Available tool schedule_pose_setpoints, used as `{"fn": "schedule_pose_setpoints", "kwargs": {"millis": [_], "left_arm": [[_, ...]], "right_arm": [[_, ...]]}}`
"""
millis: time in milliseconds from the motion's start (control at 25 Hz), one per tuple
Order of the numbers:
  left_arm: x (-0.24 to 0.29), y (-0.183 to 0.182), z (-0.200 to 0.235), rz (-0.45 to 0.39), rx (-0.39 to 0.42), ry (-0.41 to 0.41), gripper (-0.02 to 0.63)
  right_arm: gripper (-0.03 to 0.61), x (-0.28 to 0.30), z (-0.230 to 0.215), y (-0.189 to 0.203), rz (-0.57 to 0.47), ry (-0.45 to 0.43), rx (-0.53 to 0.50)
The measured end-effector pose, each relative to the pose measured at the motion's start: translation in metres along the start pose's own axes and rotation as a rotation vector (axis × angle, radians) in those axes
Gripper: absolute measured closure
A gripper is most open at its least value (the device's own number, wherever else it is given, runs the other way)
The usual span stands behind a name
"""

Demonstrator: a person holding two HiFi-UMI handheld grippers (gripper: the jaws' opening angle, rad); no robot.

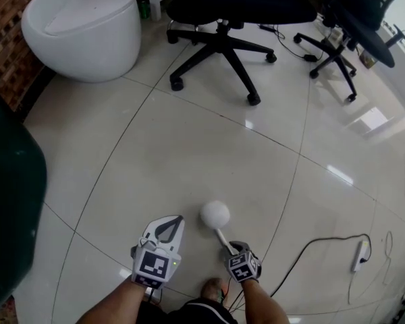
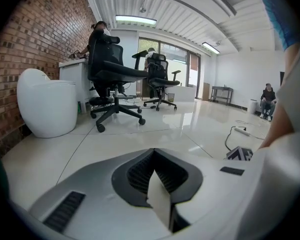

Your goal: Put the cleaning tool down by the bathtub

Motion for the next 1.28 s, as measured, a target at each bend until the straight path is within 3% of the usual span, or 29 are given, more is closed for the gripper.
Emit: {"fn": "schedule_pose_setpoints", "kwargs": {"millis": [360,560,760,880,1080,1280], "left_arm": [[0.0,-0.002,0.012,-0.012,0.002,0.0,0.609],[0.003,-0.006,0.012,-0.025,0.01,0.02,0.609],[0.001,-0.014,0.012,-0.045,-0.002,0.023,0.609],[-0.001,-0.023,0.008,-0.066,0.001,0.035,0.609],[-0.008,-0.03,0.012,-0.073,0.032,0.037,0.609],[-0.014,-0.03,0.018,-0.067,0.059,0.026,0.609]], "right_arm": [[0.462,0.02,0.012,0.011,0.087,-0.043,-0.026],[0.46,0.02,0.012,0.012,0.084,-0.05,-0.014],[0.484,0.018,0.009,0.01,0.084,-0.016,0.118],[0.485,0.016,0.006,0.009,0.092,0.014,0.139],[0.485,0.003,-0.008,-0.011,0.023,0.071,0.2],[0.485,-0.021,-0.019,-0.044,-0.03,0.092,0.172]]}}
Point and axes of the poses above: the fingertips, and each gripper's own axes: x forward along the fingers, z to its left, y out of its underside, the point moved 4 cm from there along -x, backward along the fingers, and after that the axes turned 5 degrees about -z, right-handed, at the moved point
